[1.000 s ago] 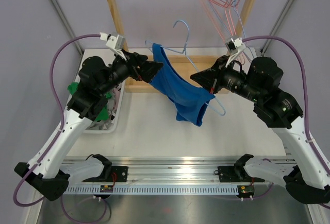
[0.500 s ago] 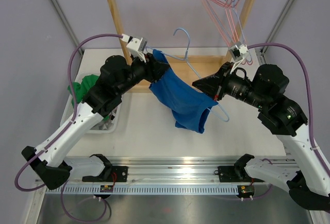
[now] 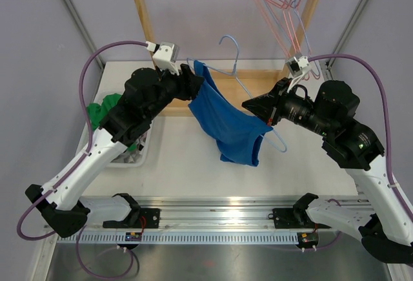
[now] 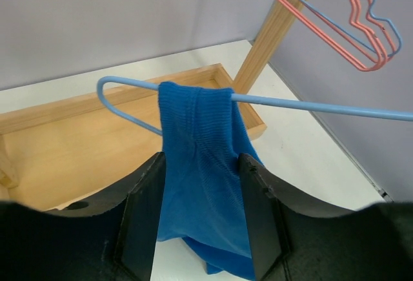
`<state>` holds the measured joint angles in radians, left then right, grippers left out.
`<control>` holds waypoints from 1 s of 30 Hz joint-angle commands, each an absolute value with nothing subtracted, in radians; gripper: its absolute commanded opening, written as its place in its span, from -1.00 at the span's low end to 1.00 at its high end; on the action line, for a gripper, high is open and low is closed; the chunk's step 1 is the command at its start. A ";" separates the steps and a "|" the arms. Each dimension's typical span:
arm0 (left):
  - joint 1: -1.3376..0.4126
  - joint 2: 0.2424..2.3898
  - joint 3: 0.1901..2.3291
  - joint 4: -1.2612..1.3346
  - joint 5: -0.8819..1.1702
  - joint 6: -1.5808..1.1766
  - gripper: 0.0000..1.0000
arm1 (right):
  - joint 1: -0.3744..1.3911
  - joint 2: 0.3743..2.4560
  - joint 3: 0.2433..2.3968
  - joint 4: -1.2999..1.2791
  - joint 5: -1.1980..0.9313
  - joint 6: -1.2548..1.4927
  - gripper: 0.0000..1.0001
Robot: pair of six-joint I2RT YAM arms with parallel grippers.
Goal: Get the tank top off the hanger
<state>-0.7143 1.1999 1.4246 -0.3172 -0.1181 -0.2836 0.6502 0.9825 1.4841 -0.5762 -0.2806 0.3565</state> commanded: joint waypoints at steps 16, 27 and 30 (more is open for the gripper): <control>-0.718 1.252 1.485 -0.259 -0.163 -0.235 -0.06 | 0.646 0.960 1.485 -0.515 -0.344 0.351 -1.00; -0.707 1.249 1.534 -0.414 -0.518 -0.299 -1.00 | 0.646 0.907 1.395 -0.593 -0.337 0.217 -1.00; -0.648 1.235 1.526 -0.489 -0.586 -0.366 -1.00 | 0.646 0.832 1.324 -0.595 -0.388 0.169 -1.00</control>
